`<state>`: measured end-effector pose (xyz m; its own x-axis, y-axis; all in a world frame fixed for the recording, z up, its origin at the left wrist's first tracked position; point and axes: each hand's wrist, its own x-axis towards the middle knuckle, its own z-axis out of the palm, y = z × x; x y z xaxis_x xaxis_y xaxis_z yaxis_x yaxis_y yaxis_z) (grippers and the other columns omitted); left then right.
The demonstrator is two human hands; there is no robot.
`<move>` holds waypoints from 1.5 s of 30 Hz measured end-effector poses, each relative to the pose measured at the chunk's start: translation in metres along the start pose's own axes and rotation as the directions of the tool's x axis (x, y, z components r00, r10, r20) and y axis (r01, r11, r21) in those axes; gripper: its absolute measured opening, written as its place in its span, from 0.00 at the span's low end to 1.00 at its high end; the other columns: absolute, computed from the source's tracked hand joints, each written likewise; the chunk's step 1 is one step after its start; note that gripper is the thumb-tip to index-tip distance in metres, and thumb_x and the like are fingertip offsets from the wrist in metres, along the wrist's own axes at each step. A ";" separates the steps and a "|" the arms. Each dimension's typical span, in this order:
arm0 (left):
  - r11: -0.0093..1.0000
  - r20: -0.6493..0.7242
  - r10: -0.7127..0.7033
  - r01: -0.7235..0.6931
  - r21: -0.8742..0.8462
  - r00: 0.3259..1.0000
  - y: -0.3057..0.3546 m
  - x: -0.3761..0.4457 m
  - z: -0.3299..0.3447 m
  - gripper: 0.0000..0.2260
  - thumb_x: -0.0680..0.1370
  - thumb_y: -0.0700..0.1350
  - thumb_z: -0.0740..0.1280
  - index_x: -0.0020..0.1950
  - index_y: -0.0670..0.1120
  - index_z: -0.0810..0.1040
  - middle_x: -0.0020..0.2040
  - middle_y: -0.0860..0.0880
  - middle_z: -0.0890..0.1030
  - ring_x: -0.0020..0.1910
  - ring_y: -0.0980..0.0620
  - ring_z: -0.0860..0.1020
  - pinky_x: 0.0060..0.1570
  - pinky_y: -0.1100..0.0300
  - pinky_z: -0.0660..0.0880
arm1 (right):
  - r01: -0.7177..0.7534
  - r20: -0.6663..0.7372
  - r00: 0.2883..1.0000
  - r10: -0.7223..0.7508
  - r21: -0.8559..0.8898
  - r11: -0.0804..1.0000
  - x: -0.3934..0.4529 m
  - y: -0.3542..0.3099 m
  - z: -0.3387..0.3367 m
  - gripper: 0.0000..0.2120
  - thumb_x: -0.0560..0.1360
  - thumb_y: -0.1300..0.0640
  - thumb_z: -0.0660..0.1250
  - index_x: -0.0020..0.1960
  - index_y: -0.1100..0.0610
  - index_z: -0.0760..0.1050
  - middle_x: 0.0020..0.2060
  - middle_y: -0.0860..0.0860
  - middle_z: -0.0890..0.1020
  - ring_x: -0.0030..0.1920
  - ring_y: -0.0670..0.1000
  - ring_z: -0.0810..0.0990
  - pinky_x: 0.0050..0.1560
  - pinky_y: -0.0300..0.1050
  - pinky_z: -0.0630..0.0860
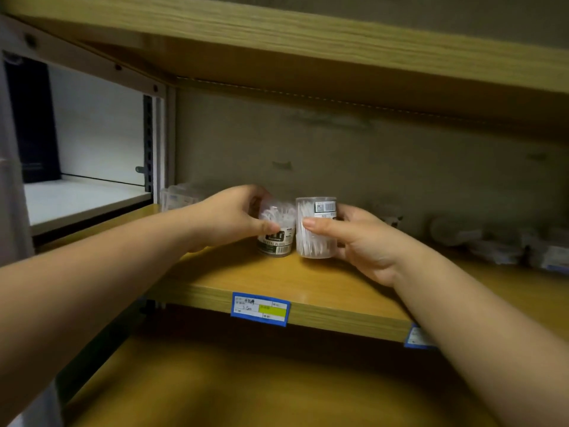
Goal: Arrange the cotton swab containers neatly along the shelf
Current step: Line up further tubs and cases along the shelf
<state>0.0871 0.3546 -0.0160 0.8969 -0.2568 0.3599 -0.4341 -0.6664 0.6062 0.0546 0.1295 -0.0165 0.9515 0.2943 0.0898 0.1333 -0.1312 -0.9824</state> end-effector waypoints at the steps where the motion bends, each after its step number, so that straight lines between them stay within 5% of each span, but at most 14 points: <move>1: 1.000 0.008 -0.004 0.003 0.021 1.000 0.000 -0.001 -0.001 0.29 0.73 0.51 0.76 0.71 0.50 0.72 0.55 0.59 0.78 0.54 0.61 0.77 0.55 0.63 0.75 | -0.003 -0.009 1.000 0.003 -0.009 1.000 -0.001 -0.001 -0.001 0.22 0.72 0.58 0.76 0.65 0.52 0.76 0.53 0.49 0.88 0.53 0.50 0.87 0.56 0.50 0.83; 5: 1.000 -0.075 0.011 -0.013 -0.022 0.997 0.011 -0.006 -0.007 0.33 0.75 0.55 0.73 0.77 0.49 0.66 0.71 0.50 0.74 0.66 0.53 0.75 0.61 0.62 0.70 | 0.109 -0.017 0.993 -0.114 -0.186 0.976 -0.007 -0.008 -0.009 0.30 0.68 0.56 0.79 0.68 0.47 0.75 0.57 0.48 0.86 0.56 0.51 0.86 0.58 0.54 0.82; 7: 0.983 -0.235 0.067 -0.105 -0.151 0.970 0.026 -0.015 -0.010 0.23 0.79 0.56 0.66 0.73 0.52 0.71 0.67 0.52 0.76 0.60 0.60 0.76 0.55 0.68 0.69 | 0.252 0.011 0.955 -0.297 -0.559 0.790 -0.012 -0.015 -0.008 0.35 0.66 0.53 0.81 0.71 0.47 0.73 0.59 0.45 0.84 0.58 0.46 0.83 0.61 0.50 0.79; 9: 0.963 -0.230 0.099 -0.152 -0.223 0.968 0.041 -0.024 -0.014 0.20 0.79 0.60 0.62 0.68 0.54 0.76 0.61 0.57 0.79 0.51 0.68 0.76 0.50 0.69 0.71 | 0.304 0.078 0.896 -0.437 -0.825 0.476 -0.018 -0.025 -0.002 0.40 0.63 0.49 0.82 0.71 0.46 0.70 0.61 0.42 0.78 0.61 0.44 0.78 0.63 0.45 0.75; 11: 0.962 -0.064 0.117 -0.129 -0.241 0.991 0.050 -0.033 -0.015 0.23 0.74 0.64 0.63 0.63 0.54 0.79 0.54 0.56 0.84 0.47 0.63 0.81 0.47 0.63 0.74 | 0.350 0.167 0.845 -0.509 -0.891 0.289 -0.026 -0.037 0.005 0.38 0.62 0.49 0.82 0.68 0.46 0.69 0.59 0.42 0.76 0.59 0.45 0.76 0.58 0.44 0.75; 14: 0.976 0.053 0.085 -0.073 -0.204 0.995 0.046 -0.041 -0.016 0.24 0.69 0.62 0.70 0.61 0.53 0.81 0.51 0.54 0.86 0.49 0.57 0.84 0.51 0.55 0.80 | 0.385 0.254 0.821 -0.511 -0.908 0.167 -0.030 -0.048 0.011 0.37 0.63 0.51 0.82 0.67 0.46 0.67 0.61 0.45 0.78 0.59 0.48 0.77 0.57 0.49 0.77; 17: 0.943 0.108 0.044 -0.006 -0.333 0.993 0.034 -0.047 -0.022 0.23 0.71 0.56 0.71 0.63 0.49 0.81 0.53 0.50 0.87 0.53 0.49 0.84 0.54 0.51 0.78 | 0.398 0.205 0.807 -0.553 -0.881 0.255 -0.028 -0.050 0.017 0.41 0.61 0.52 0.83 0.70 0.47 0.67 0.65 0.45 0.77 0.63 0.47 0.77 0.63 0.49 0.76; 20: 0.858 0.128 0.012 0.055 -0.511 0.992 0.021 -0.053 -0.026 0.20 0.72 0.51 0.71 0.62 0.45 0.81 0.55 0.44 0.86 0.55 0.45 0.83 0.56 0.50 0.77 | 0.328 0.015 0.828 -0.561 -0.825 0.461 -0.025 -0.042 0.024 0.36 0.61 0.52 0.84 0.65 0.50 0.71 0.57 0.45 0.79 0.54 0.46 0.81 0.54 0.47 0.80; 23: 0.817 0.071 0.014 0.030 -0.576 0.997 0.015 -0.058 -0.022 0.20 0.72 0.48 0.72 0.62 0.42 0.80 0.57 0.42 0.85 0.57 0.43 0.83 0.55 0.52 0.79 | 0.290 -0.070 0.917 -0.393 -0.560 0.776 -0.025 -0.029 0.031 0.22 0.69 0.59 0.79 0.61 0.52 0.76 0.51 0.48 0.84 0.48 0.48 0.86 0.48 0.44 0.84; 25: 0.842 0.039 -0.005 0.025 -0.538 0.999 0.013 -0.061 -0.019 0.20 0.72 0.45 0.73 0.62 0.41 0.78 0.58 0.41 0.84 0.55 0.46 0.83 0.53 0.55 0.80 | 0.271 -0.036 0.951 -0.308 -0.386 0.882 -0.026 -0.020 0.035 0.18 0.74 0.60 0.75 0.62 0.52 0.78 0.52 0.50 0.86 0.51 0.48 0.87 0.50 0.45 0.85; 29: 0.913 0.049 -0.033 0.050 -0.405 0.998 0.009 -0.063 -0.013 0.21 0.70 0.46 0.77 0.60 0.44 0.78 0.54 0.43 0.85 0.53 0.43 0.84 0.55 0.50 0.82 | 0.248 -0.073 0.949 -0.307 -0.427 0.869 -0.016 -0.002 0.039 0.20 0.73 0.58 0.76 0.63 0.50 0.78 0.51 0.50 0.86 0.51 0.50 0.87 0.55 0.54 0.83; 41: 0.985 0.057 -0.069 0.077 -0.154 0.996 0.004 -0.054 -0.006 0.22 0.69 0.52 0.78 0.61 0.51 0.77 0.53 0.52 0.83 0.48 0.50 0.85 0.54 0.52 0.82 | 0.109 -0.161 0.961 -0.226 -0.531 0.840 -0.007 0.019 0.043 0.25 0.72 0.54 0.77 0.66 0.51 0.74 0.54 0.47 0.85 0.53 0.49 0.85 0.58 0.54 0.81; 45: 0.994 0.048 -0.072 0.075 -0.075 0.996 0.006 -0.055 -0.010 0.34 0.61 0.60 0.80 0.64 0.50 0.77 0.53 0.53 0.84 0.50 0.53 0.84 0.57 0.50 0.80 | 0.083 -0.138 0.971 -0.195 -0.572 0.816 -0.012 0.016 0.043 0.30 0.69 0.50 0.78 0.68 0.49 0.73 0.58 0.47 0.84 0.56 0.48 0.83 0.62 0.54 0.79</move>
<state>0.0346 0.3712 -0.0249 0.9289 -0.2417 0.2807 -0.3702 -0.6296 0.6831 0.0334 0.1651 -0.0406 0.9362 0.1806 0.3016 0.3461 -0.6238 -0.7007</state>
